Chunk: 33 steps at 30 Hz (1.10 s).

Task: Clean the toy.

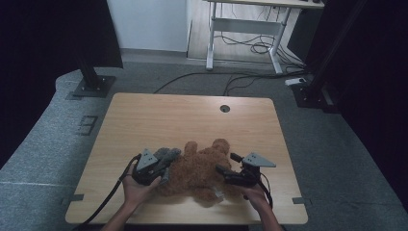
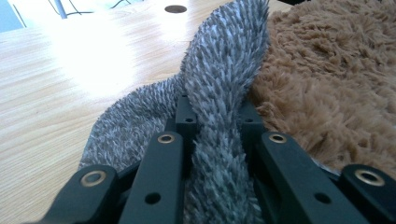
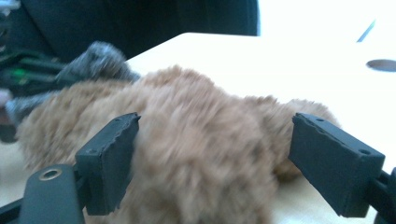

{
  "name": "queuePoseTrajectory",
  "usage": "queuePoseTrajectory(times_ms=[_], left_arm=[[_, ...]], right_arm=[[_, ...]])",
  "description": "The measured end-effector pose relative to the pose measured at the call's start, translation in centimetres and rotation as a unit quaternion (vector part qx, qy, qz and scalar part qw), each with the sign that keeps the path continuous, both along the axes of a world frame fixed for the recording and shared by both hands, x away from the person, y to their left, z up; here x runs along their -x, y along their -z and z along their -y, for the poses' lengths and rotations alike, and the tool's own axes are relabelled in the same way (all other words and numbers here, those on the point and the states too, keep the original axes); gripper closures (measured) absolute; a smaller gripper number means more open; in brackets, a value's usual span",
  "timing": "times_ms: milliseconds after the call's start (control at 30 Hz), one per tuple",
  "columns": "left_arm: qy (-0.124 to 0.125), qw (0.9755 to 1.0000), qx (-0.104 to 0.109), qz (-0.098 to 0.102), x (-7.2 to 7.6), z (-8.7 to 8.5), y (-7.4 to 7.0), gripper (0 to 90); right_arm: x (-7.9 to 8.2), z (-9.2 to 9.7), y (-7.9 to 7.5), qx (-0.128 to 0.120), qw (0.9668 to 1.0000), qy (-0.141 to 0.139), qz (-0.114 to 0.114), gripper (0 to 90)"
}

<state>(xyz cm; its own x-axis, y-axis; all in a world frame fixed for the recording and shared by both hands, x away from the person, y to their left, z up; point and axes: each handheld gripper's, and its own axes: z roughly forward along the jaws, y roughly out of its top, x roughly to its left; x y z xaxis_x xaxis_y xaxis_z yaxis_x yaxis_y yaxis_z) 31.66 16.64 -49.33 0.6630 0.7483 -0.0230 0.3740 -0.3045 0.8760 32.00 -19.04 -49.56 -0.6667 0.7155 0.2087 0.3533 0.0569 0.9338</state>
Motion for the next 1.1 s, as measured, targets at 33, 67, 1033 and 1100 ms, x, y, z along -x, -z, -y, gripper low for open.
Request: queuePoseTrajectory(times_ms=[33,67,1033,1100], left_arm=[[0.000,1.0000,0.002,-0.003,-0.1,0.0,0.0,76.8],[0.000,1.0000,0.004,-0.006,-0.1,-0.1,0.0,76.8],[0.038,0.9972,0.052,-0.039,1.8,-1.8,-3.5,75.6],[0.046,0.9968,0.053,-0.039,2.4,-1.8,-3.8,75.6]], right_arm=[[-0.5,0.0,-0.5,0.006,1.0000,0.000,0.000,16.2],[-1.0,-0.1,-0.9,0.012,0.9999,-0.006,-0.005,15.7],[-2.4,-2.9,1.4,0.062,0.9958,-0.014,-0.065,54.3],[-2.5,-3.0,1.4,0.060,0.9964,-0.005,-0.059,55.5]])
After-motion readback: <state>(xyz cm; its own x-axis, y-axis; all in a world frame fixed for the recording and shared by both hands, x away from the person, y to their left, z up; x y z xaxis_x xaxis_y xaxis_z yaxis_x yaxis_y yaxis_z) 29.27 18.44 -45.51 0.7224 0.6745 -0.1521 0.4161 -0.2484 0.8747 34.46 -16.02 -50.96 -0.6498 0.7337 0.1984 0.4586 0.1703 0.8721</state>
